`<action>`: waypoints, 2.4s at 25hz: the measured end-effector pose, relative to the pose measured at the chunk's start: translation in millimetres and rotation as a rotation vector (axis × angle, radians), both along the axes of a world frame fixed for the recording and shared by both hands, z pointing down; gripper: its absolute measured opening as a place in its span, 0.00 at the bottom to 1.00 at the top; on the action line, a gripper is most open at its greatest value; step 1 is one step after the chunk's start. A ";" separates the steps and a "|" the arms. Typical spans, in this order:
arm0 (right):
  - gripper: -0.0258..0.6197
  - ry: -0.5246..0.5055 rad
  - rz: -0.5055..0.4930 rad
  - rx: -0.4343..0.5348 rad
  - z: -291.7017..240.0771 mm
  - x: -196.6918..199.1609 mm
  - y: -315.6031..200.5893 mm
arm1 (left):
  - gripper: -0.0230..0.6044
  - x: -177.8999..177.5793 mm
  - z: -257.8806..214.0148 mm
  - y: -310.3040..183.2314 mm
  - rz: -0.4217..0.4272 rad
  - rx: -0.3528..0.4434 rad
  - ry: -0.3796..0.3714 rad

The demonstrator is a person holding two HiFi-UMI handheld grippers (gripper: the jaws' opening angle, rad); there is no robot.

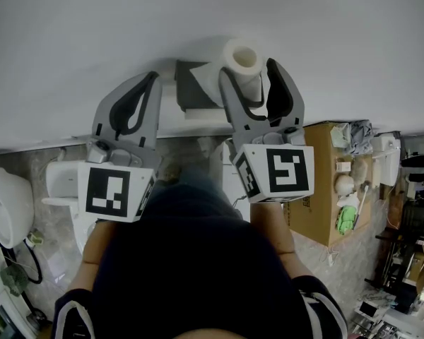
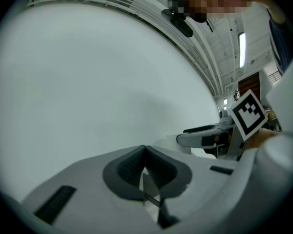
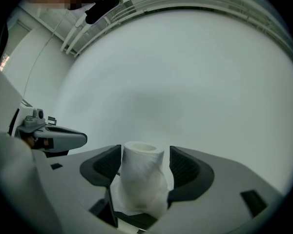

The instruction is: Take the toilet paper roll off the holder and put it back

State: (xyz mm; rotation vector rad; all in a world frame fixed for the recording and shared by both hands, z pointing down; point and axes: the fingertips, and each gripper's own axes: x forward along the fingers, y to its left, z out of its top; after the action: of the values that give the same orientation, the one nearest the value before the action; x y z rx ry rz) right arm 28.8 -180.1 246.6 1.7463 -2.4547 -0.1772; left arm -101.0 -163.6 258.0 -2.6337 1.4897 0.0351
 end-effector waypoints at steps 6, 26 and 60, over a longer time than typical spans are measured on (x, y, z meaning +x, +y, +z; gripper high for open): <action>0.51 -0.037 0.012 0.078 -16.4 8.0 6.6 | 0.04 5.0 -1.9 1.7 0.010 0.006 0.003; 0.07 -0.131 0.101 0.173 -36.9 49.9 33.2 | 0.04 28.2 -12.6 7.3 0.032 0.018 -0.007; 0.06 -0.081 0.052 0.189 -24.2 117.3 99.0 | 0.04 62.9 -32.9 78.1 -0.101 0.066 -0.018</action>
State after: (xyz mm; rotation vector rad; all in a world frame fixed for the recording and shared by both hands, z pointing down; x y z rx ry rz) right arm 146.1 -81.1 222.4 1.9261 -2.5189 -0.3498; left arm -38.1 -85.5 225.1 -2.4973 1.5857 0.0500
